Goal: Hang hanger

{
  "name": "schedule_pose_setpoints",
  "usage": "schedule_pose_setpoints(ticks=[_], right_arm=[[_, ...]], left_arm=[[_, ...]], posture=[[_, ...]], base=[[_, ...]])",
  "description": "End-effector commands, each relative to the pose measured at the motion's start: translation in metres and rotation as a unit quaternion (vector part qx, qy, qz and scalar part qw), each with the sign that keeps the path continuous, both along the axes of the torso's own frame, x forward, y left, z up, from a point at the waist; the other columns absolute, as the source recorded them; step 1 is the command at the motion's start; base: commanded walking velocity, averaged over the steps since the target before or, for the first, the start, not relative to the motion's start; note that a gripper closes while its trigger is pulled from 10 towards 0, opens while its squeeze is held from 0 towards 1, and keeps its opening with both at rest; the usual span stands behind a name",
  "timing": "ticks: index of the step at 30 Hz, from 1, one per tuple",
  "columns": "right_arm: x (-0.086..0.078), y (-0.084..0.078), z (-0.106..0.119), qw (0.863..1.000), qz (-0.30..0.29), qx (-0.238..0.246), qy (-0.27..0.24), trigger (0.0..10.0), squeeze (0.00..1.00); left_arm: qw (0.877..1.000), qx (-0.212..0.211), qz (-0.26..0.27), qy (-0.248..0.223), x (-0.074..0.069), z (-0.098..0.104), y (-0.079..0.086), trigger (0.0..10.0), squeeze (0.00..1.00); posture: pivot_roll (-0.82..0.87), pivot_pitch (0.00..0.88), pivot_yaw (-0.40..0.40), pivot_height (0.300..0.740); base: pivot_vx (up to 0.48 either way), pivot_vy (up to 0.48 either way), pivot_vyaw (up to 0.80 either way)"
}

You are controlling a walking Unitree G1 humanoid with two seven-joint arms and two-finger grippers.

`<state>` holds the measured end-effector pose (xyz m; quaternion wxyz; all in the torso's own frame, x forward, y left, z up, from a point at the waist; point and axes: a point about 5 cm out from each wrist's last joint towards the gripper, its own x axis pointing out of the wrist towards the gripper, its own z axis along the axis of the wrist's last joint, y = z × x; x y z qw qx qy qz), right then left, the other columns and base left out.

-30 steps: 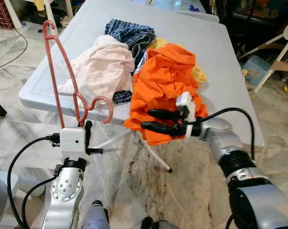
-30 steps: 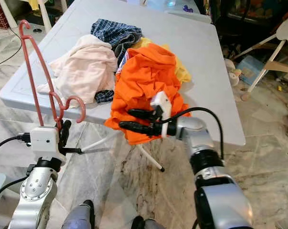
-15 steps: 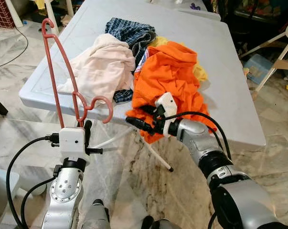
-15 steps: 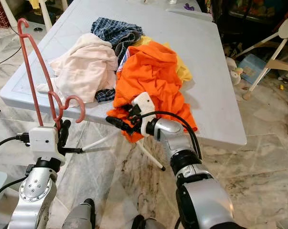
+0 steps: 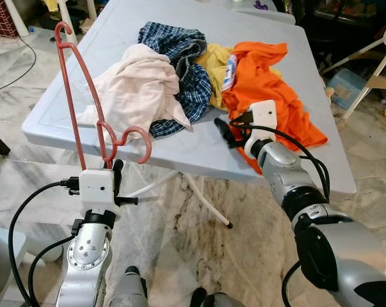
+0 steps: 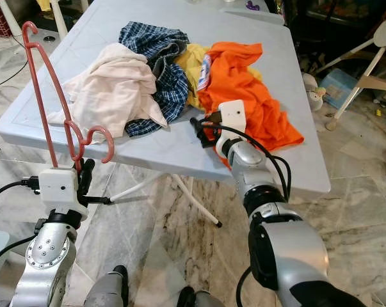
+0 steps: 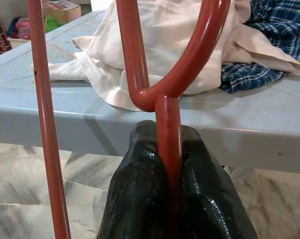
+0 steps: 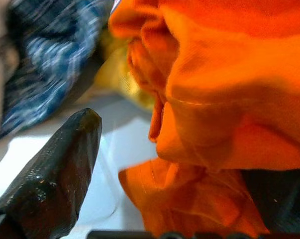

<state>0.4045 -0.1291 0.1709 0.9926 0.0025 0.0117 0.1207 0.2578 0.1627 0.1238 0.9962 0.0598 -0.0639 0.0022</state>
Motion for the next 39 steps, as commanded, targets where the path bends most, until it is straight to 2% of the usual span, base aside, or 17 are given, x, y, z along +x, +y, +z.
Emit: schedule_pose_setpoints(ticks=[1,4,5,33,34,35,36,38,39], right_arm=[[0.003,-0.003,0.007,1.000,-0.014,0.016,-0.008,10.0,0.94],[0.002,0.011,0.006,0.999,0.018,0.028,-0.005,10.0,0.89],[-0.001,0.021,0.002,0.998,0.055,0.032,0.003,10.0,0.86],[-0.001,0.021,0.002,0.998,0.055,0.032,0.003,10.0,0.86],[-0.003,0.027,-0.001,0.996,0.080,0.037,0.008,10.0,0.80],[-0.023,0.027,-0.024,0.990,0.139,-0.014,-0.034,10.0,0.00],[-0.056,0.032,-0.044,0.972,0.203,-0.071,-0.098,10.0,0.00],[-0.061,0.033,-0.046,0.969,0.207,-0.078,-0.112,10.0,0.00],[-0.054,0.028,-0.041,0.977,0.172,-0.061,-0.113,10.0,0.00]], left_arm=[[1.000,0.000,-0.007,0.002,-0.001,0.000,-0.004,10.0,0.00],[1.000,0.000,-0.007,0.003,-0.001,0.000,-0.005,10.0,0.00],[1.000,-0.001,-0.006,0.003,-0.002,-0.001,-0.005,10.0,0.00],[1.000,-0.001,-0.006,0.003,-0.002,-0.001,-0.005,10.0,0.00],[1.000,-0.002,-0.005,0.004,-0.002,-0.001,-0.005,10.0,0.00],[0.999,-0.004,-0.032,0.008,0.002,-0.002,-0.010,10.0,0.00],[0.998,-0.008,-0.066,0.013,0.007,-0.003,-0.016,10.0,0.00],[0.997,-0.008,-0.073,0.014,0.010,-0.003,-0.018,10.0,0.00],[0.997,-0.005,-0.073,0.015,0.011,-0.003,-0.019,10.0,0.00]], posture=[[0.38,0.239,-0.161,0.740],[0.38,0.241,-0.167,0.740],[0.38,0.242,-0.169,0.740],[0.38,0.242,-0.169,0.740],[0.38,0.242,-0.171,0.740],[0.24,0.209,-0.121,0.740],[0.24,0.208,-0.119,0.740],[0.23,0.202,-0.108,0.740],[0.22,0.199,-0.104,0.740]], base=[[0.000,0.000,0.00],[0.000,0.000,0.00],[0.000,0.000,0.00],[0.000,0.000,0.00],[0.000,0.000,0.00],[0.000,0.000,0.00],[0.000,0.000,0.00],[0.000,0.000,0.00],[0.000,0.000,0.00]])
